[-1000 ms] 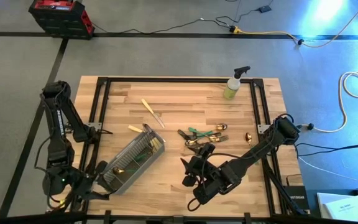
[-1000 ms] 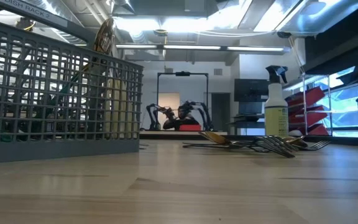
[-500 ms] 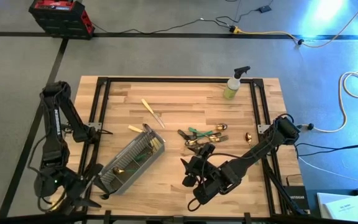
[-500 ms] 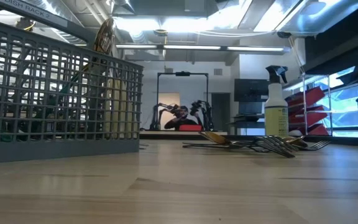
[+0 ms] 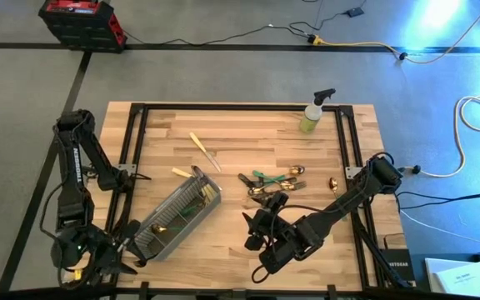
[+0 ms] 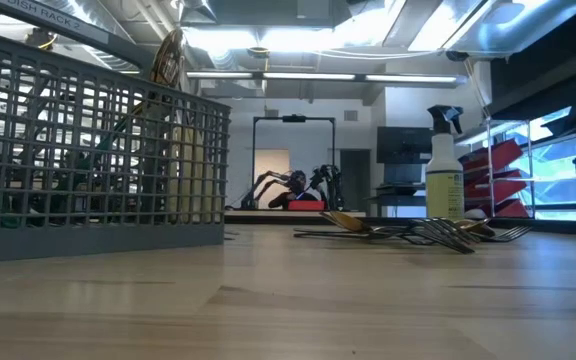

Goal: Sort silverware
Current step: Put the fork into the silverware tray

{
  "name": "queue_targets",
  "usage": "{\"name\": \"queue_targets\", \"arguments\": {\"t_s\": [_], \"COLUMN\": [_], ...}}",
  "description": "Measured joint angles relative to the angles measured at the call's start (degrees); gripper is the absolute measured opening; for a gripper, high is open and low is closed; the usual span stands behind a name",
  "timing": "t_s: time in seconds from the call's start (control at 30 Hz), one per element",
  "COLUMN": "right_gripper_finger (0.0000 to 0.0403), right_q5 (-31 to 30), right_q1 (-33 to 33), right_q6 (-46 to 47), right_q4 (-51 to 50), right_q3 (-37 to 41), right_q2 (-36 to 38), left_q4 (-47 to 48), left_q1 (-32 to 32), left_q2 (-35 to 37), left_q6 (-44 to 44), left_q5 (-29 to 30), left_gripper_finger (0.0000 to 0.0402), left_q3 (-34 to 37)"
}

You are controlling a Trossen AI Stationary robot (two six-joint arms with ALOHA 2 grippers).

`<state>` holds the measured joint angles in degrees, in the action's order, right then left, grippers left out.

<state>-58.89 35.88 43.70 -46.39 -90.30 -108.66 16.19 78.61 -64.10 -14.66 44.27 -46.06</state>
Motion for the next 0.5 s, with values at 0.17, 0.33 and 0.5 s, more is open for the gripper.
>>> {"name": "queue_targets", "arguments": {"t_s": [0.17, 0.33, 0.5], "right_gripper_finger": [0.0237, 0.0237, 0.0237], "right_q5": [0.00, 0.00, 0.00], "right_q1": [0.00, -0.02, -0.02], "right_q6": [-0.02, -0.02, -0.02], "right_q4": [0.00, 0.00, 0.00], "right_q3": [0.00, 0.00, 0.00], "right_q2": [0.00, 0.00, 0.00], "left_q4": [1.61, 1.68, 1.66], "left_q1": [0.00, 0.00, -0.02], "left_q2": [0.00, 0.00, 0.00], "left_q6": [0.17, 0.55, 1.12], "left_q5": [-2.18, -6.04, -7.15], "left_gripper_finger": [0.0094, 0.0037, 0.0003], "left_q3": [0.02, 0.02, 0.02]}}
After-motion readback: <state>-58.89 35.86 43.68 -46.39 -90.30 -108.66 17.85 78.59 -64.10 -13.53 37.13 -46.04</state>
